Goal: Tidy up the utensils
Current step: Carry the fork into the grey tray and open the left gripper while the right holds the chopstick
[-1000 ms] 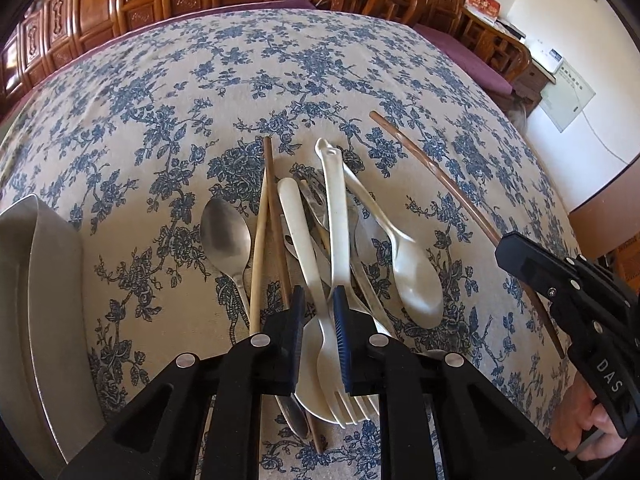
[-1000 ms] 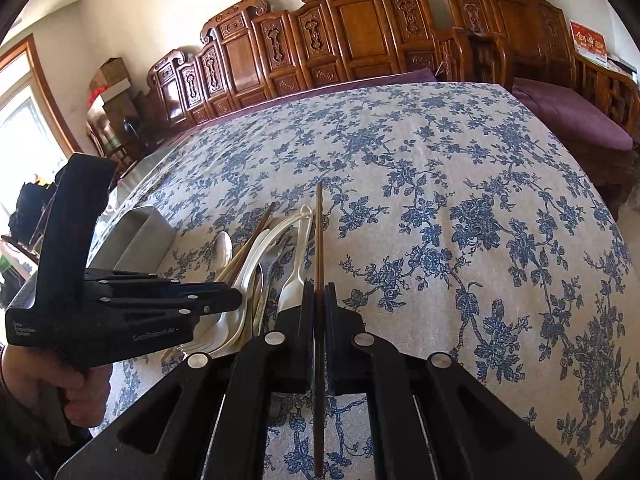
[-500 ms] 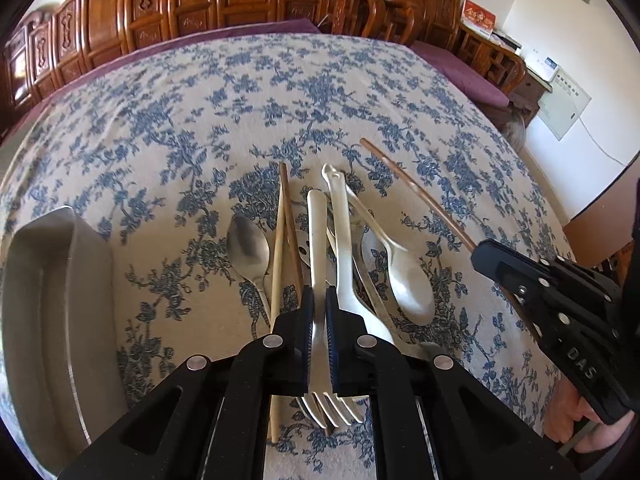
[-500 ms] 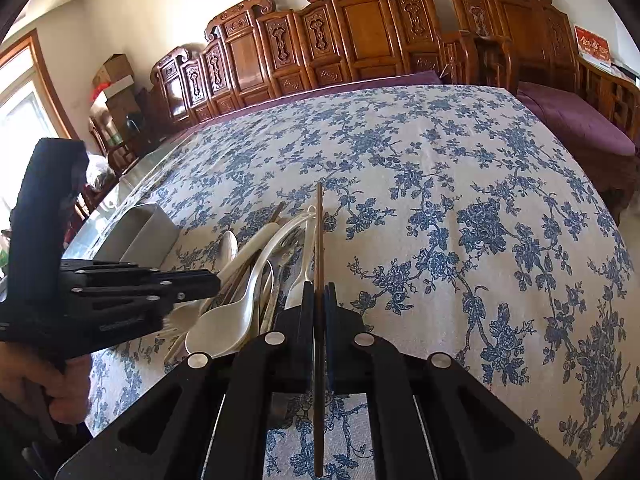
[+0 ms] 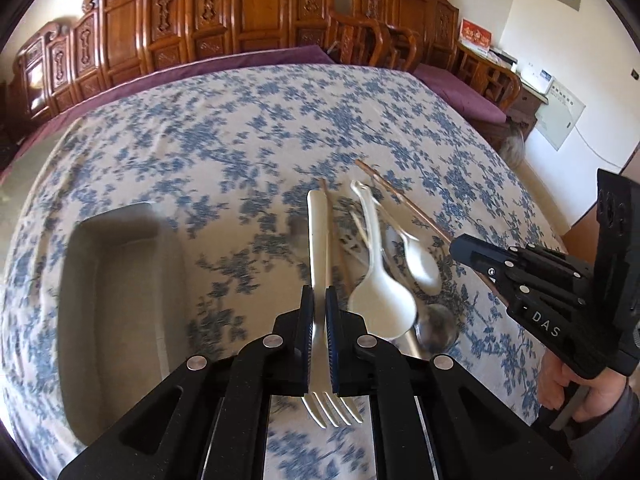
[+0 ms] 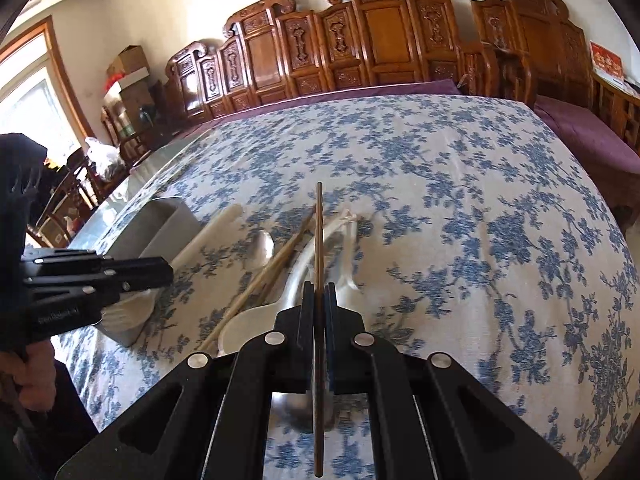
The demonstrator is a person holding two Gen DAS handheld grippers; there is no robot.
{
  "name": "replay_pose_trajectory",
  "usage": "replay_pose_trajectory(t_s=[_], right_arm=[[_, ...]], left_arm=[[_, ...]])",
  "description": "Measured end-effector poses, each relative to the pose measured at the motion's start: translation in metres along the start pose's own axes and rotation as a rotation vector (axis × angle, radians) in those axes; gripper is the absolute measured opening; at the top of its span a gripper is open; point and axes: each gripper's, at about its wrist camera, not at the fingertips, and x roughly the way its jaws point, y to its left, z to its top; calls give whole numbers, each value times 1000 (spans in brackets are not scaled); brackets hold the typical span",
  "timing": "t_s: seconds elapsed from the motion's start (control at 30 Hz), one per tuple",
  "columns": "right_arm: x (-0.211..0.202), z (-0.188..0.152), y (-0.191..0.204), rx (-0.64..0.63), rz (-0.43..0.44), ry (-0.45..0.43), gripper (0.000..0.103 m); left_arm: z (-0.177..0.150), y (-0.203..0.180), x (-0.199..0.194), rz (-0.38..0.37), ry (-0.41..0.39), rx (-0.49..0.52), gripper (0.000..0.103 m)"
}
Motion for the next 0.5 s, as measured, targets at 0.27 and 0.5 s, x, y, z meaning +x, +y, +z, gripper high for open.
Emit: replay_pose_trajectory(t_s=[0.27, 0.5], right_arm=[[10, -1, 39, -55, 44, 12, 6], [20, -2, 67, -96, 75, 24, 6]], left_arm=[[-11, 45, -23, 33, -22, -27, 5], [-11, 92, -24, 74, -35, -73, 5]])
